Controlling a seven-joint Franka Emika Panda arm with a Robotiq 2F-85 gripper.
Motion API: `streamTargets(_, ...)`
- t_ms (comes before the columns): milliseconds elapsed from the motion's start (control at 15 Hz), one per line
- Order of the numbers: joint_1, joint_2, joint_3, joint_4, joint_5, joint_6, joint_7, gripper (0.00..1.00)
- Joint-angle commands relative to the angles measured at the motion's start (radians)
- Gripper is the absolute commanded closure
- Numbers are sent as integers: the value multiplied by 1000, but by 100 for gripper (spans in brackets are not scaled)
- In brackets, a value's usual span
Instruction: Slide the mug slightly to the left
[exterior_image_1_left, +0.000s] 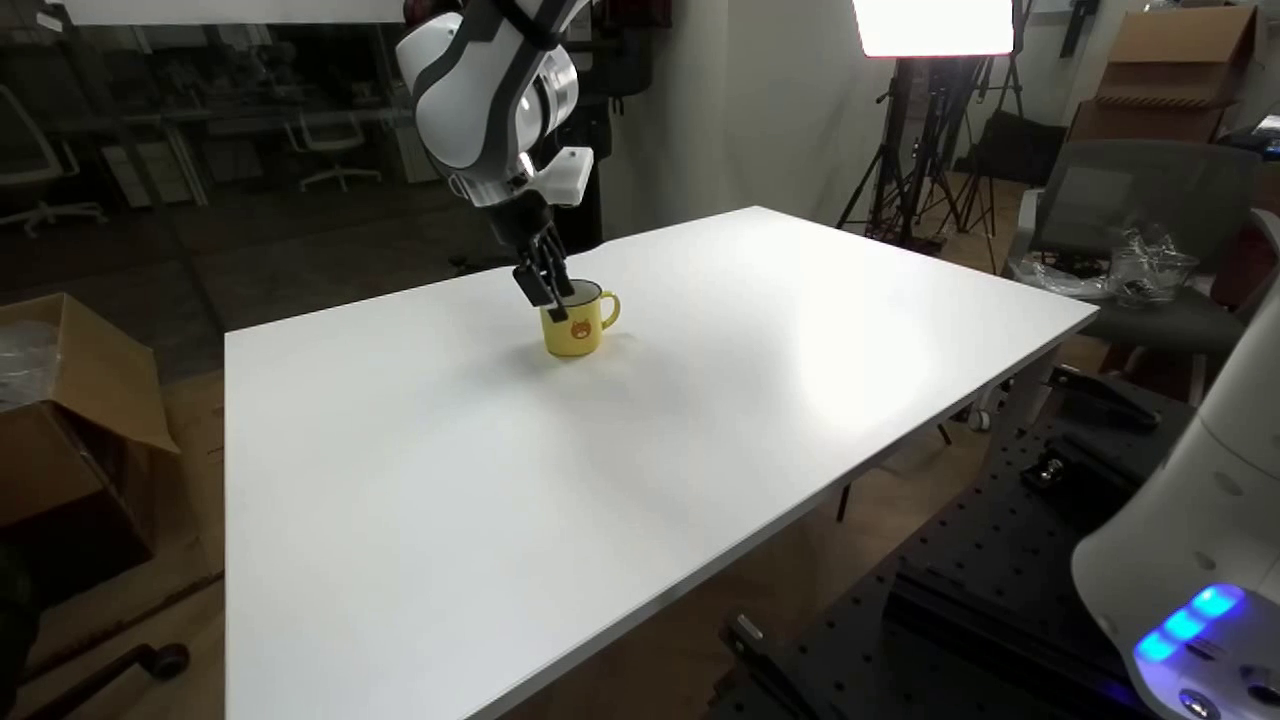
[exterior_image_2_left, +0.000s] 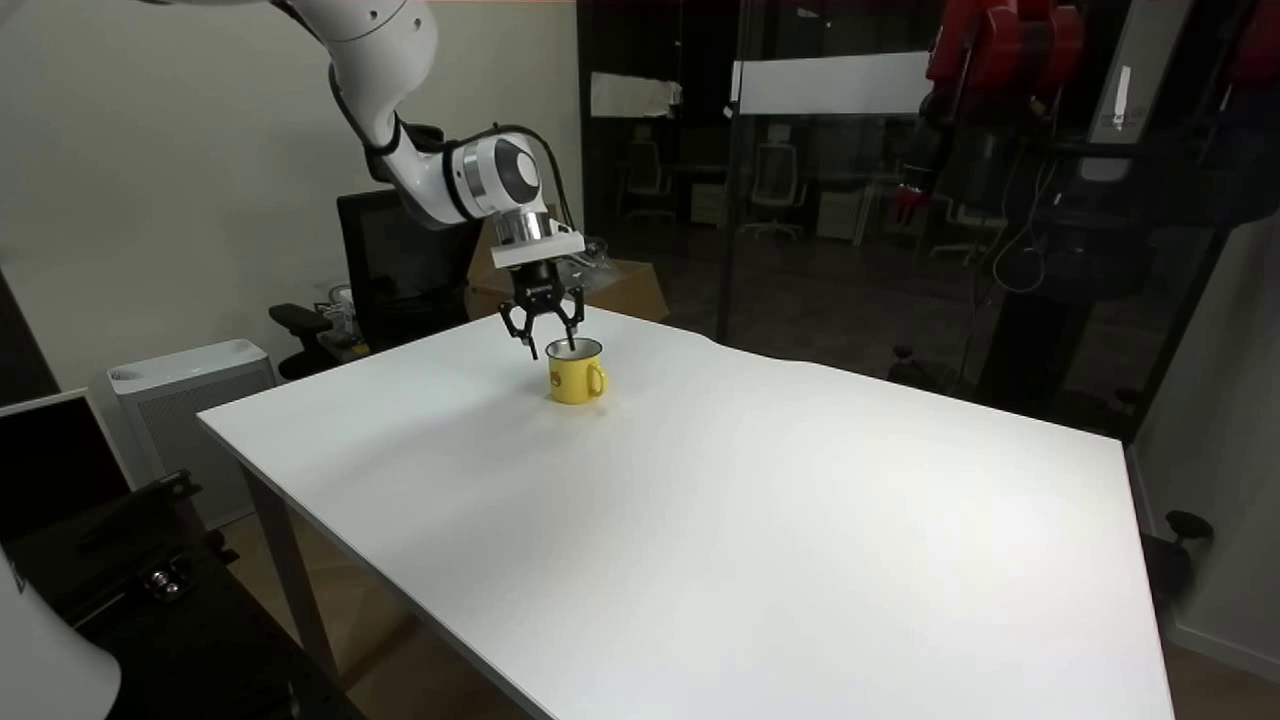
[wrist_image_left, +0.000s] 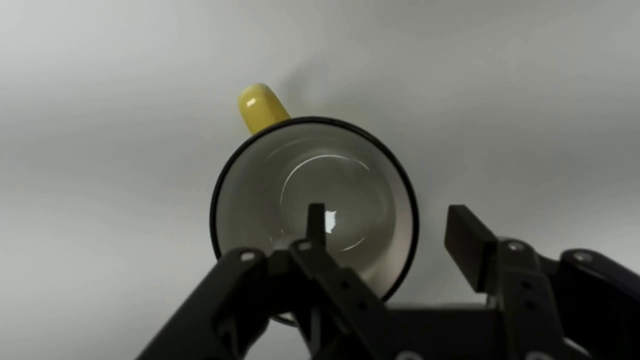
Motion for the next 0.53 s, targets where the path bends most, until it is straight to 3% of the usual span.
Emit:
streamTargets(0,-15,-59,3,-14,12,-67,24,5)
streamTargets(267,-16,-151,6,-45,7,-101,40,0)
streamTargets(333,-21,-83,9,-1,-3,-76,8,0)
streamTargets(467,-22,-119,11,-8,-3,-97,9,0)
